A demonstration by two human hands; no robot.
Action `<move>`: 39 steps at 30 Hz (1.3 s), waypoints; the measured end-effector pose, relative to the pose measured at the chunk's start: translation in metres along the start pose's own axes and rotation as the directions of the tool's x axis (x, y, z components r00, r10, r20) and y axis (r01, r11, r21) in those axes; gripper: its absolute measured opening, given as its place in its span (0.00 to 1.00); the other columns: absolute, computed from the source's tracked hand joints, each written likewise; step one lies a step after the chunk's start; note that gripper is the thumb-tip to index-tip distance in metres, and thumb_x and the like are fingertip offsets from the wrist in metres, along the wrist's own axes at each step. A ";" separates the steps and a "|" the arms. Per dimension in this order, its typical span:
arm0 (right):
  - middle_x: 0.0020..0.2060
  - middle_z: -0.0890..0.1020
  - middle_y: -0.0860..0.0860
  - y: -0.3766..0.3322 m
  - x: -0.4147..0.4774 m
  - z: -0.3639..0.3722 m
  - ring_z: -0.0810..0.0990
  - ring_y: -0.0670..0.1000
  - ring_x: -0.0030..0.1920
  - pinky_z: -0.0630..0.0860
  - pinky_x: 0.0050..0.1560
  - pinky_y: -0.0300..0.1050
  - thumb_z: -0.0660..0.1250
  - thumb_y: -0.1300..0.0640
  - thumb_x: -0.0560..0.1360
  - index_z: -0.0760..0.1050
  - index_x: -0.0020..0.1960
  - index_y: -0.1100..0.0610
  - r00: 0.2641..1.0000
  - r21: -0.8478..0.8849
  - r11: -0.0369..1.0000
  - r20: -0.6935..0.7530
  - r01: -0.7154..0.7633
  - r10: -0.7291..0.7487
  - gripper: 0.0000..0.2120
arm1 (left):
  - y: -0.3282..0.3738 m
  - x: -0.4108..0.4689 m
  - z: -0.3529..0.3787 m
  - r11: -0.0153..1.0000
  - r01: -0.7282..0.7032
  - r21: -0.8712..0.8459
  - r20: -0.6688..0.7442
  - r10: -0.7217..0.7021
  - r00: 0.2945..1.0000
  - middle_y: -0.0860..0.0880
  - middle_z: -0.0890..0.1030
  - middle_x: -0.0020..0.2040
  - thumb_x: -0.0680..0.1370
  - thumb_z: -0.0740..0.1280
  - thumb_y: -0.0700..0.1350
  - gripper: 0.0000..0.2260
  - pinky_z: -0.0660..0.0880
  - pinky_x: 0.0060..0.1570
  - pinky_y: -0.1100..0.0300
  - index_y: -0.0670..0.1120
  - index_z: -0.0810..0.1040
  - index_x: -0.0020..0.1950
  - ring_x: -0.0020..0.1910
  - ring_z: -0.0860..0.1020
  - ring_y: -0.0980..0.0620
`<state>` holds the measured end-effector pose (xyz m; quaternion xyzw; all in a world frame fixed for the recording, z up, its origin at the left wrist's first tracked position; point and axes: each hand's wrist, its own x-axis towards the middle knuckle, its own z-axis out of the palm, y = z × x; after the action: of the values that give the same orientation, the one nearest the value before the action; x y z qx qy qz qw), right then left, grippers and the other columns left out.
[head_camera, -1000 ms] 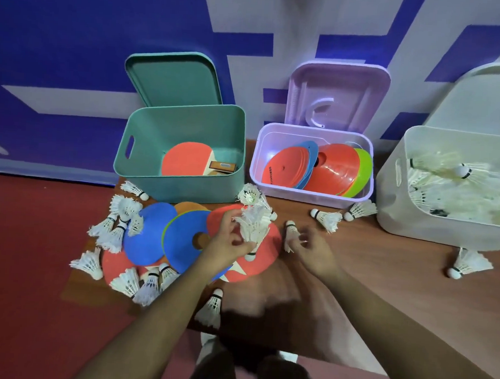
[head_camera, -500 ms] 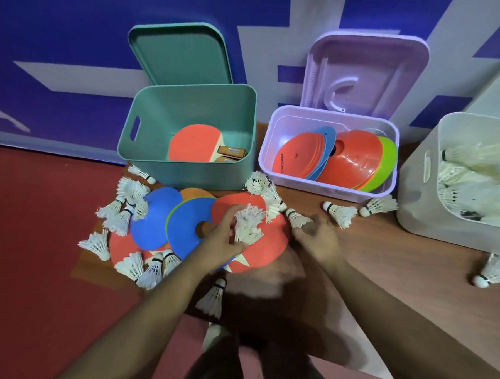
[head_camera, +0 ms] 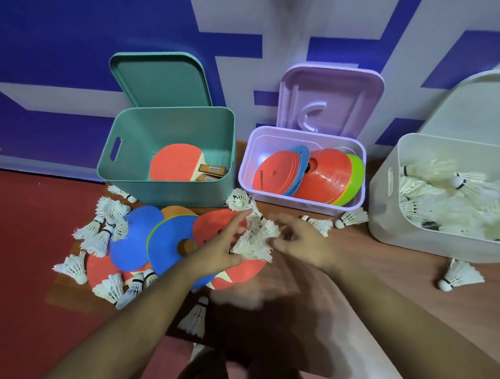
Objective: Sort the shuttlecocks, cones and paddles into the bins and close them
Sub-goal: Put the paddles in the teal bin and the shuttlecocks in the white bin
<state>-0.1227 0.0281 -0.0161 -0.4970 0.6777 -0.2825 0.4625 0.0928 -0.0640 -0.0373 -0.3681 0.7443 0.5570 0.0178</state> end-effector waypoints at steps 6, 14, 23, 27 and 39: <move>0.52 0.81 0.42 0.002 -0.003 0.012 0.79 0.35 0.50 0.72 0.51 0.30 0.77 0.51 0.70 0.72 0.62 0.47 0.994 0.201 0.978 -0.084 -0.052 0.070 0.23 | -0.003 0.006 0.021 0.971 0.068 -0.228 0.013 -0.066 0.998 0.52 0.79 0.63 0.70 0.77 0.44 0.33 0.73 0.66 0.51 0.54 0.67 0.72 0.62 0.78 0.53; 0.54 0.80 0.51 0.051 0.004 -0.018 0.78 0.50 0.55 0.75 0.58 0.48 0.67 0.44 0.75 0.76 0.57 0.55 0.907 -0.034 0.982 -0.392 -0.183 0.156 0.17 | -0.011 0.010 0.025 0.946 0.125 -0.298 -0.069 -0.152 0.986 0.52 0.80 0.62 0.66 0.78 0.52 0.33 0.72 0.65 0.43 0.56 0.71 0.68 0.62 0.78 0.51; 0.59 0.77 0.56 0.118 0.027 -0.008 0.71 0.61 0.59 0.69 0.62 0.55 0.51 0.42 0.76 0.70 0.64 0.55 0.951 -0.692 0.652 -0.243 -0.310 0.193 0.25 | -0.013 0.012 0.037 0.933 0.095 -0.347 -0.146 -0.154 0.977 0.52 0.80 0.62 0.71 0.76 0.40 0.28 0.71 0.67 0.51 0.52 0.71 0.68 0.63 0.77 0.54; 0.60 0.75 0.60 0.124 0.020 -0.002 0.73 0.63 0.62 0.70 0.60 0.54 0.61 0.49 0.78 0.69 0.64 0.59 0.929 -0.520 0.770 -0.241 -0.369 0.282 0.18 | -0.014 0.007 0.040 0.933 0.079 -0.352 -0.180 -0.150 0.972 0.51 0.81 0.61 0.70 0.76 0.40 0.27 0.73 0.65 0.51 0.50 0.73 0.67 0.62 0.78 0.52; 0.40 0.84 0.56 0.051 -0.027 -0.024 0.82 0.52 0.40 0.80 0.47 0.54 0.64 0.60 0.79 0.79 0.47 0.59 0.887 0.172 0.984 -0.446 -0.048 0.121 0.05 | -0.028 -0.012 0.013 0.919 0.082 -0.386 -0.189 -0.166 0.968 0.51 0.82 0.59 0.70 0.75 0.35 0.26 0.77 0.59 0.53 0.56 0.74 0.61 0.60 0.79 0.50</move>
<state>-0.1633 0.0691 -0.0403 -0.3491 0.7639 -0.4228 0.3404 0.1119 -0.0494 -0.0599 -0.4704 0.5965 0.6427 -0.0992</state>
